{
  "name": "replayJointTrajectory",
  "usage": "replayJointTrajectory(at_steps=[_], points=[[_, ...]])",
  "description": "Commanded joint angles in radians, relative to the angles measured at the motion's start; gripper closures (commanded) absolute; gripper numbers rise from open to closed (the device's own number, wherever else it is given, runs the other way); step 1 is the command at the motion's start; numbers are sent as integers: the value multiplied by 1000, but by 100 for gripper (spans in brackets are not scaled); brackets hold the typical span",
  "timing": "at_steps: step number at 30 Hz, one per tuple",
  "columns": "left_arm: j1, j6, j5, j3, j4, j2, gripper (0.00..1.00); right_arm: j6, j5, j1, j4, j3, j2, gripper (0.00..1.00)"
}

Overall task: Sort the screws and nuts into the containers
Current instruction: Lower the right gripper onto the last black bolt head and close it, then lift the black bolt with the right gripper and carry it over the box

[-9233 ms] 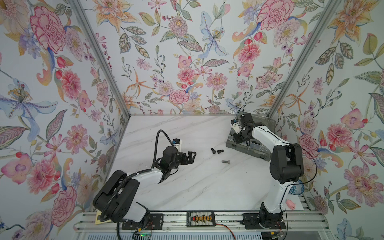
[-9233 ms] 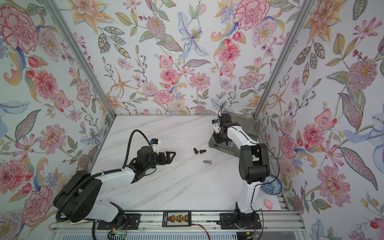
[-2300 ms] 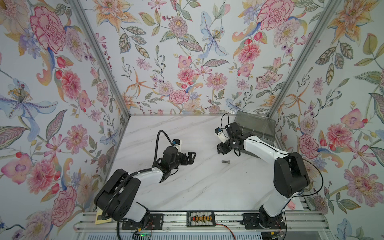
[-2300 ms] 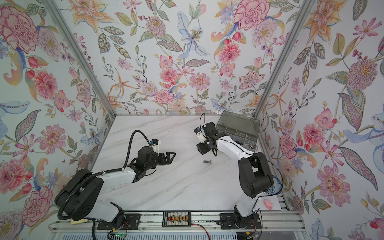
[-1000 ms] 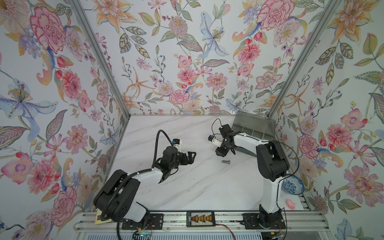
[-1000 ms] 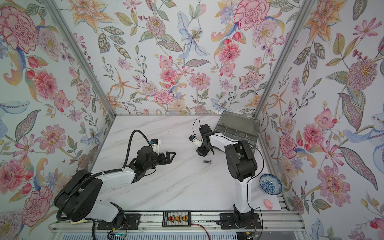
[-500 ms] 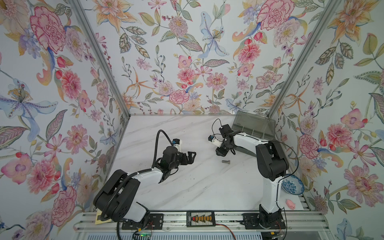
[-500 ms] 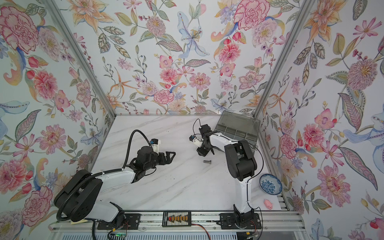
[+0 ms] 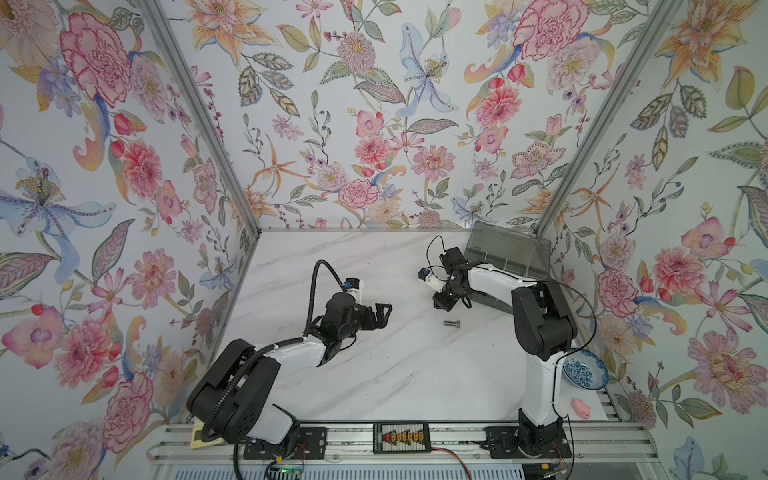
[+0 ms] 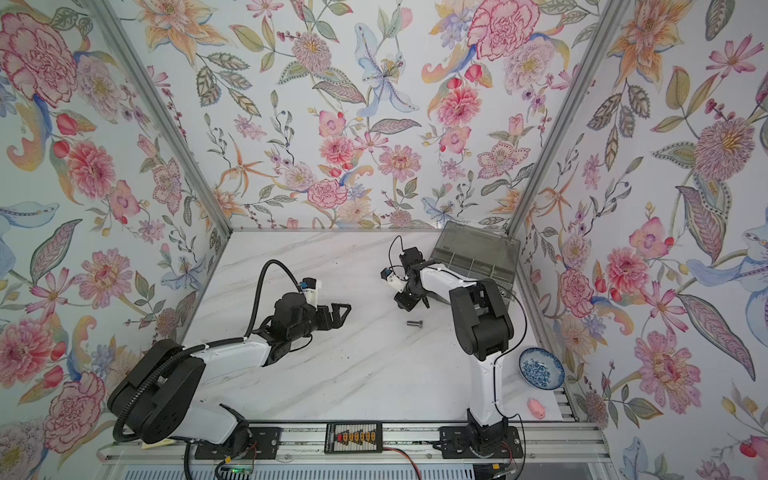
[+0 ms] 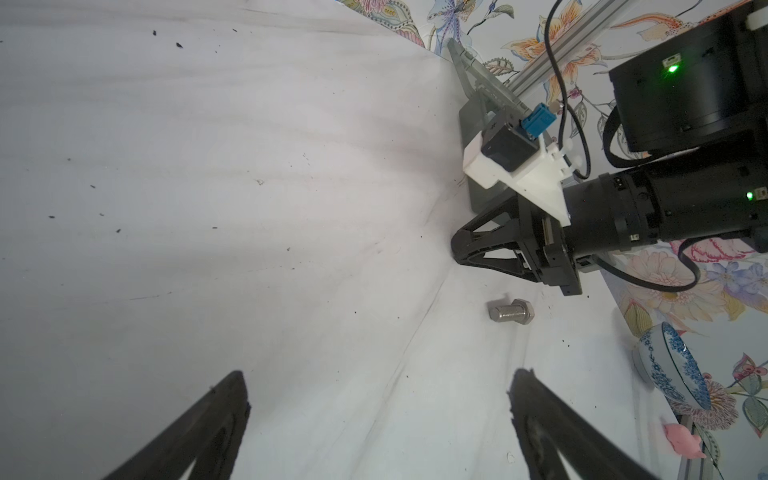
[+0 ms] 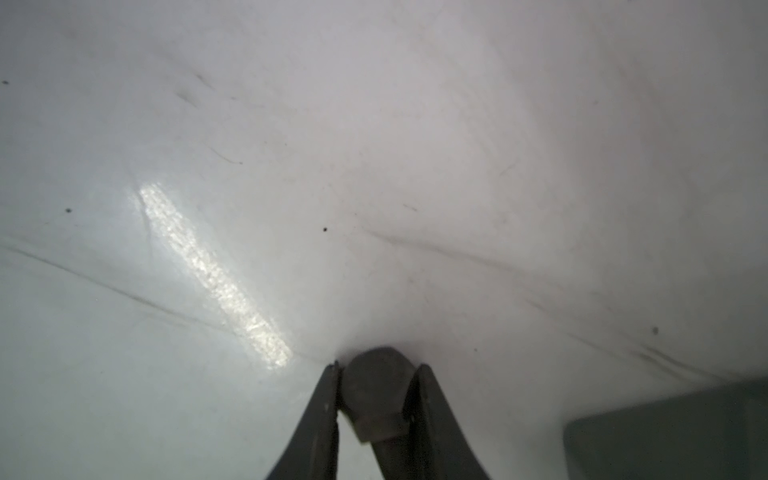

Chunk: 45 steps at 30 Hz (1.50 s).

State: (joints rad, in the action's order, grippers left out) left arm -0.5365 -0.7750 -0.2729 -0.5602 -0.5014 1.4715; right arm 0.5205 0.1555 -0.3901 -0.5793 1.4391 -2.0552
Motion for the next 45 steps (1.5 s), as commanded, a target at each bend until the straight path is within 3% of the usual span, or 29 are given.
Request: replayJointTrajectory(at_steps=[1, 7, 10, 13, 20, 38, 42, 45], points=[[8, 0, 20, 15, -11, -16, 1, -41, 48, 31, -21, -15, 28, 100], [7, -3, 18, 22, -21, -23, 1, -80, 218, 94, -8, -17, 152, 100], [7, -4, 17, 25, -29, -21, 1, -113, 242, 136, 25, -28, 205, 100], [8, -4, 14, 25, -30, -23, 1, -149, 208, 180, 81, -55, 250, 100], [8, -4, 14, 27, -35, -27, 1, -183, -19, 233, 122, -77, 251, 100], [7, -2, 14, 14, -23, -25, 1, -238, -158, 244, 124, -56, 130, 97], [8, -3, 15, 14, -21, -25, 1, -238, -166, 244, 124, -54, 122, 92], [7, -4, 15, 14, -21, -25, 1, -242, -179, 244, 124, -52, 119, 79]])
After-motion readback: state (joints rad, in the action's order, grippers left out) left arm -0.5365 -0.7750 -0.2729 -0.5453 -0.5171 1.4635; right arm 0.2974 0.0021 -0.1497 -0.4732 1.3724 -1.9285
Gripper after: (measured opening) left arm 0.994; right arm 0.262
